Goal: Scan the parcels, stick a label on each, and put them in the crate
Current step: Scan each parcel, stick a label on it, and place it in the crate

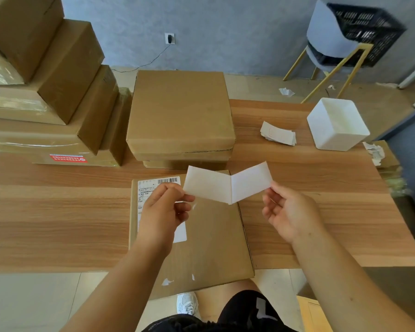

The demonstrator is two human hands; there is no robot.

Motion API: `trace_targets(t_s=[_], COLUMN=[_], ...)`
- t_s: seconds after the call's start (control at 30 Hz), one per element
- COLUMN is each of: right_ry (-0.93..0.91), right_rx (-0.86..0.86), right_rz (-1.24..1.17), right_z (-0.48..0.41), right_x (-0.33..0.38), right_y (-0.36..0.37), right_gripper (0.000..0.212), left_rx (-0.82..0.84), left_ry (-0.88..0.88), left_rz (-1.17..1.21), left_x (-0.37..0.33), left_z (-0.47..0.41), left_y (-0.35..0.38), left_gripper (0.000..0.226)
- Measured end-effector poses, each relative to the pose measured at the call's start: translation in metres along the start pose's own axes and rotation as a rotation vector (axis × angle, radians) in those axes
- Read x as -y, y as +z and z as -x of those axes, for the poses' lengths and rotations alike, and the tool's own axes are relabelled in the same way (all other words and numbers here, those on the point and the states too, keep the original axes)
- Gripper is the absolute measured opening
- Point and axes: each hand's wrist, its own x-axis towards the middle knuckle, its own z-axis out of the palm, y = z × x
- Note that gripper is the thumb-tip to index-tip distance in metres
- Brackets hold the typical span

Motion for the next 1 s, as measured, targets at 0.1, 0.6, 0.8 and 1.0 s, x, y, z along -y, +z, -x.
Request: trace_targets(t_s=[0.1, 0.6, 0.8, 1.0], right_ry=[-0.088, -0.537, -0.521, -0.589], right_rx=[-0.147, 0.150, 0.182, 0.144], right_rz=[-0.014, 1.225, 1.345, 1.327], right_z=[-0.013, -0.094, -0.148, -0.191], right_x=[0.007, 0.122, 0.183, 0.234], right_y=[-0.019, -0.137, -0.198, -0.246], right_gripper=[0.006, 0.014, 0.014, 0.015], left_rx=[-0.049, 0.032, 0.183, 0.197], left_ry=[-0.003, 0.297, 0.511, 0.880], left_rz=[-0.019, -0.822, -0.947, -1.055], left_x=[0.006, 0.038, 0.052, 0.065], left_z=[-0.009, -0.062, -0.100, -0.144], left_y=[0.009, 0.157, 0.290, 0.418], left_gripper=[0.018, 0.020, 0.012, 0.013])
